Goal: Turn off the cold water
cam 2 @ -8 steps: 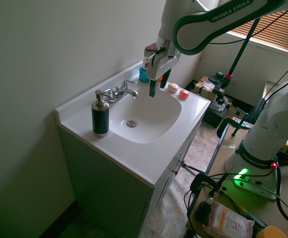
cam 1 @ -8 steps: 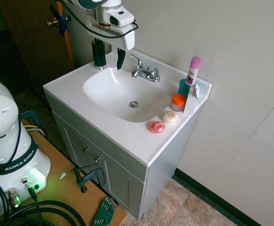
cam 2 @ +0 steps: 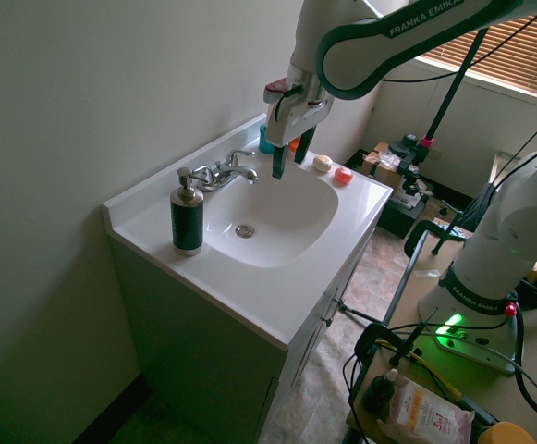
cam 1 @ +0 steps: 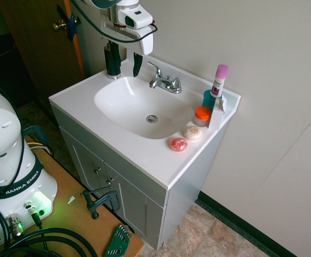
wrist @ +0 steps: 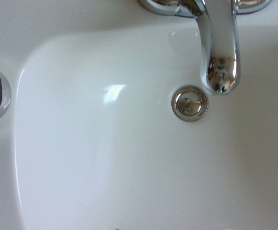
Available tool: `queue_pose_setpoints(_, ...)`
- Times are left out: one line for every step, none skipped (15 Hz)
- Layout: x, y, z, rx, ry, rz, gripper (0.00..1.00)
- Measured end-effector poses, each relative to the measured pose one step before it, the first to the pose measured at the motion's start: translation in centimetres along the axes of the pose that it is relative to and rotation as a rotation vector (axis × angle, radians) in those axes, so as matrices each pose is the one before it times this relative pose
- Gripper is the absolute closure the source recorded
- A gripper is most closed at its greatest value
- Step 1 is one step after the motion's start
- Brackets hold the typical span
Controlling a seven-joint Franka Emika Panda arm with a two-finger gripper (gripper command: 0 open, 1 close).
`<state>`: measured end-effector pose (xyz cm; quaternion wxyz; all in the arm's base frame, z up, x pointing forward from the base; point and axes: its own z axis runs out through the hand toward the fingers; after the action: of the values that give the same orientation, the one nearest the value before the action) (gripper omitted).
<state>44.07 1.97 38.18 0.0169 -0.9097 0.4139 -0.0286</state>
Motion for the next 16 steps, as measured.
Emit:
queue_pose_setpoints(0.757, -0.604, 0.050, 0.00152, -0.00142, 0.00493, 0.00)
queue_pose_setpoints(0.870, -0.653, 0.090, 0.00159, -0.00200, 0.00577, 0.00)
queue_pose_setpoints(0.948, -0.693, -0.041, 0.00145, -0.00094, 0.00548, 0.00)
queue_pose_setpoints(0.953, -0.700, -0.022, 0.00171, 0.00100, 0.00589, 0.00)
queue_pose_setpoints(0.907, -0.612, 0.060, -0.00008, 0.00029, 0.00727, 1.00)
queue_pose_setpoints(0.826, -0.580, 0.198, -0.00215, -0.00306, 0.00832, 1.00)
queue_pose_setpoints(0.789, -0.499, 0.347, -0.00466, -0.00588, 0.01007, 1.00)
queue_pose_setpoints(0.781, -0.403, 0.466, -0.00527, -0.00609, 0.00825, 1.00)
queue_pose_setpoints(0.624, -0.369, 0.460, -0.00443, -0.00483, 0.00681, 1.00)
queue_pose_setpoints(0.508, -0.263, 0.399, -0.00338, -0.00344, 0.00930, 1.00)
queue_pose_setpoints(0.398, -0.312, 0.254, -0.00147, -0.00178, 0.00816, 1.00)
queue_pose_setpoints(0.298, -0.362, 0.149, 0.00048, -0.00022, 0.00617, 1.00)
queue_pose_setpoints(0.336, -0.317, 0.162, 0.00022, -0.00015, 0.00778, 1.00)
queue_pose_setpoints(0.348, -0.283, 0.140, 0.00050, -0.00007, 0.00740, 1.00)
queue_pose_setpoints(0.300, -0.193, 0.245, -0.00153, -0.00168, 0.00659, 1.00)
queue_pose_setpoints(0.237, -0.119, 0.232, -0.00162, -0.00200, 0.00780, 1.00)
